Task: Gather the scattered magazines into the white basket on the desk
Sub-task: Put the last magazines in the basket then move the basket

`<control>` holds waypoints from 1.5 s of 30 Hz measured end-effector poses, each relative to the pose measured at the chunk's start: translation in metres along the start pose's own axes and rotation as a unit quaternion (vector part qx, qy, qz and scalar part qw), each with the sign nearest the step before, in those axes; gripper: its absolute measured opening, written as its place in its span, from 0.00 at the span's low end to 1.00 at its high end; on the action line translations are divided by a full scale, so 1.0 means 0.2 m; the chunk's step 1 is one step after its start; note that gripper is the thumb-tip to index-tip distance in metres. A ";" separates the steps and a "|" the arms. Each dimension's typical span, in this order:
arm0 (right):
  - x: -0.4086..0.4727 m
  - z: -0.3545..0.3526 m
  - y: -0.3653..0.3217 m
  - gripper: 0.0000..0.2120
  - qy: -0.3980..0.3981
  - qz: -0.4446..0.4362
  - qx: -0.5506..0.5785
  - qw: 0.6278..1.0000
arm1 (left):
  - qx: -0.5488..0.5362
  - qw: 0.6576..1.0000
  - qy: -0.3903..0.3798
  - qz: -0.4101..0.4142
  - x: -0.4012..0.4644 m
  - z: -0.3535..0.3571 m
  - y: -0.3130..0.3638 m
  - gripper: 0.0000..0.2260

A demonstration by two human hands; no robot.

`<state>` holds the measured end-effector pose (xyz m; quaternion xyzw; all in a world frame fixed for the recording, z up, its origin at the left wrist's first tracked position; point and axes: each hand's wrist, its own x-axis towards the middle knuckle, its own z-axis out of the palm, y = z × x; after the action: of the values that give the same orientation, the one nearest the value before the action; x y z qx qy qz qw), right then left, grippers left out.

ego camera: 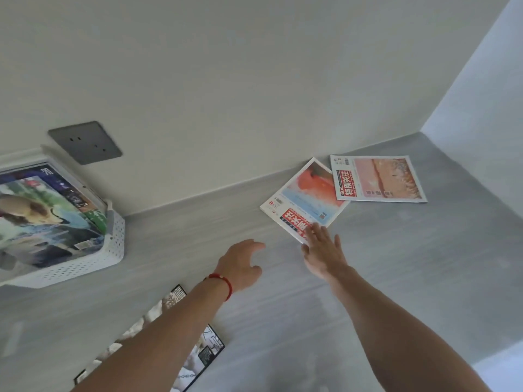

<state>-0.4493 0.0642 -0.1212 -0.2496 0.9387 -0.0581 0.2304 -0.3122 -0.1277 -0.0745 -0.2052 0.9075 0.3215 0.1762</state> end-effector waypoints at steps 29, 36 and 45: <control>-0.35 0.06 -0.11 0.12 0.028 -0.083 -0.045 0.995 | -0.186 0.938 0.142 -0.256 -0.21 0.41 0.09 0.25; -0.31 0.07 -0.07 0.15 0.064 0.039 0.045 0.996 | -0.541 0.747 0.123 -0.366 -0.14 0.28 0.04 0.12; -0.38 0.15 -0.18 0.19 0.036 0.059 0.218 0.974 | -0.416 0.889 0.121 -0.146 -0.34 0.07 -0.10 0.22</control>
<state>-0.3609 0.0710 -0.1093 -0.1350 0.9244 -0.2561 0.2483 -0.2423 -0.1154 -0.0639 -0.4275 0.6643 0.6131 0.0090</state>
